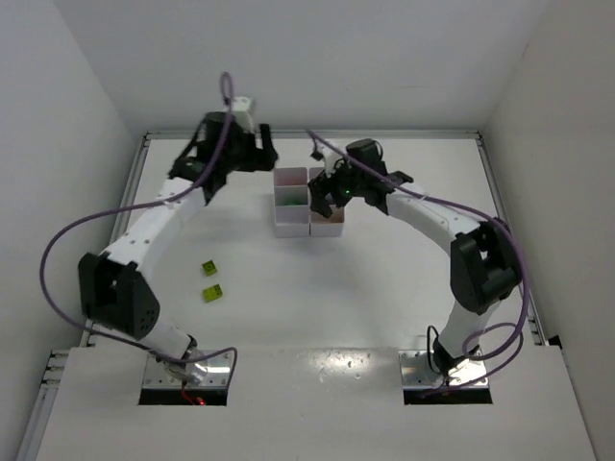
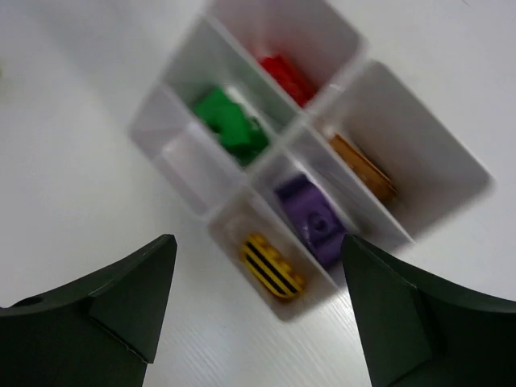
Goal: Sort the legos into containers by color
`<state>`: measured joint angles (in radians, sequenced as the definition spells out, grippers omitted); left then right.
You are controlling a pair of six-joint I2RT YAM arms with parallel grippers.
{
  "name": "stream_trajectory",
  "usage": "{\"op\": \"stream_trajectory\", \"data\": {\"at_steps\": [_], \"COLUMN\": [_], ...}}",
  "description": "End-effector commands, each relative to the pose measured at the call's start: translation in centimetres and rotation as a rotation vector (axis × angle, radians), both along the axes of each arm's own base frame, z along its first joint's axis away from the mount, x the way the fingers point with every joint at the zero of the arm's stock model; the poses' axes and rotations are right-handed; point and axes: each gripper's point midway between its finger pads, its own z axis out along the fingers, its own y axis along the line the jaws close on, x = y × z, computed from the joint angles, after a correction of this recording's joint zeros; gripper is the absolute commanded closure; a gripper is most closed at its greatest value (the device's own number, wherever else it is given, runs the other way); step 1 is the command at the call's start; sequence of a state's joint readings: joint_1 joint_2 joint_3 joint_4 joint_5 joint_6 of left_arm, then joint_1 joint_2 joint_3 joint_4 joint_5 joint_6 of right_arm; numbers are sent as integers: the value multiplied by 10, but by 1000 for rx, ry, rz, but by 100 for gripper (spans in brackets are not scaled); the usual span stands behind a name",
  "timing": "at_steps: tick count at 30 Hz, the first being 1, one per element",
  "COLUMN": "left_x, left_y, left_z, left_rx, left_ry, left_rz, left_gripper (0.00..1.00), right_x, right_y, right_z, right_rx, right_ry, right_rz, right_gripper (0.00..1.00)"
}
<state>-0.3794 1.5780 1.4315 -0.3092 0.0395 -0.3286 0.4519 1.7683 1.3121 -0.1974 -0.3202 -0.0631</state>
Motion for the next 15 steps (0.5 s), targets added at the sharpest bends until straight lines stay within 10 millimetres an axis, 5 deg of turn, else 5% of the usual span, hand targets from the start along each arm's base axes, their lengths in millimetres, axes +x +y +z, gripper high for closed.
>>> {"op": "stream_trajectory", "data": {"at_steps": [1, 3, 4, 7, 8, 10, 11, 13, 15], "left_x": [-8, -24, -33, -59, -71, -91, -100, -116, -130], "left_y": [96, 130, 161, 200, 221, 238, 255, 257, 259], "left_z": [36, 44, 29, 21, 4, -6, -11, -15, -28], "left_rx": [4, 23, 54, 84, 100, 121, 125, 126, 130], "left_ry": [-39, -48, -3, 22, 74, 92, 106, 108, 132], "left_rz": [207, 260, 320, 403, 440, 455, 486, 446, 379], "left_gripper": [24, 24, 24, 19, 13, 4, 0, 0, 0], "right_x": [-32, -56, -59, -83, -83, -93, -96, -104, -104], "right_y": [46, 80, 97, 146, 165, 206, 218, 250, 270], "right_z": [22, 12, 19, 13, 7, 17, -7, 0, -17], "right_rx": [-34, -44, -29, -23, -19, 16, 2, 55, 72], "right_ry": [-136, -127, -150, -154, -145, -190, -155, -179, -159], "right_rz": [226, 318, 348, 434, 453, 511, 539, 604, 634], "right_gripper": [17, 17, 17, 17, 17, 17, 17, 17, 17]}}
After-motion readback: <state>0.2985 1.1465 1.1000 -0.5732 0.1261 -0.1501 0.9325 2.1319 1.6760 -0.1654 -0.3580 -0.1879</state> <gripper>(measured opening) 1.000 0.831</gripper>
